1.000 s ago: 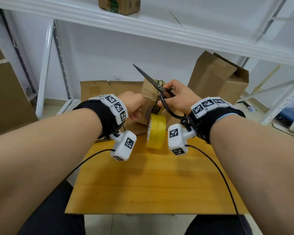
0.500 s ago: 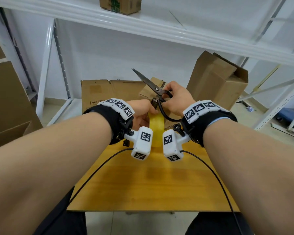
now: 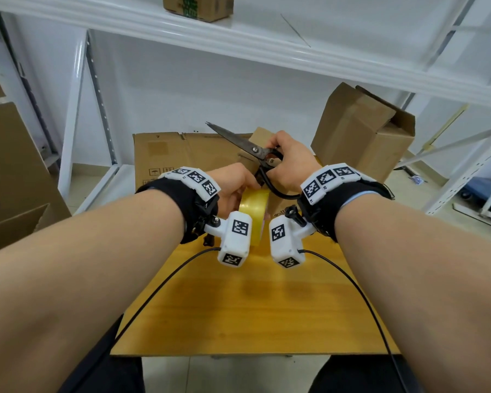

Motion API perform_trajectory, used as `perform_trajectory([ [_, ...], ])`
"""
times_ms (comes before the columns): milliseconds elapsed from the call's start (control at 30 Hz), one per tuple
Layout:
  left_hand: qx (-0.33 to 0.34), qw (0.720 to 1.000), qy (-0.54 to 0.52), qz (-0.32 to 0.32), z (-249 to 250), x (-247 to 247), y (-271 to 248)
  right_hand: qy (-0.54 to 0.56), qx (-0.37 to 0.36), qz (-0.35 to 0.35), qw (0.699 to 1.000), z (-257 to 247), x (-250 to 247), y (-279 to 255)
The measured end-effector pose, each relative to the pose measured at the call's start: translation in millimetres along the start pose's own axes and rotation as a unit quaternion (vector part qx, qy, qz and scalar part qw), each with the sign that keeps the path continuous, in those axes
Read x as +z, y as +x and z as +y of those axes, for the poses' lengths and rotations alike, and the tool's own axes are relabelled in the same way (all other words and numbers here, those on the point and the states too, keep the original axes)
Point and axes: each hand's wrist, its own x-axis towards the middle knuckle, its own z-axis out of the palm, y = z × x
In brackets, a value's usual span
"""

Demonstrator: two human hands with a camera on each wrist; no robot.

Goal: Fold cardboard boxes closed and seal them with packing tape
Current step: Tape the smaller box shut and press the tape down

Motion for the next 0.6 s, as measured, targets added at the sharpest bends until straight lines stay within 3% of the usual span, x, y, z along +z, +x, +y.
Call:
perform_trajectory([
  [600,-0.022,0.989,0.142,0.025,10.5,-5.9,-14.0,-0.049,0.017,-0.016,0.999,-2.8,5.2,12.5],
])
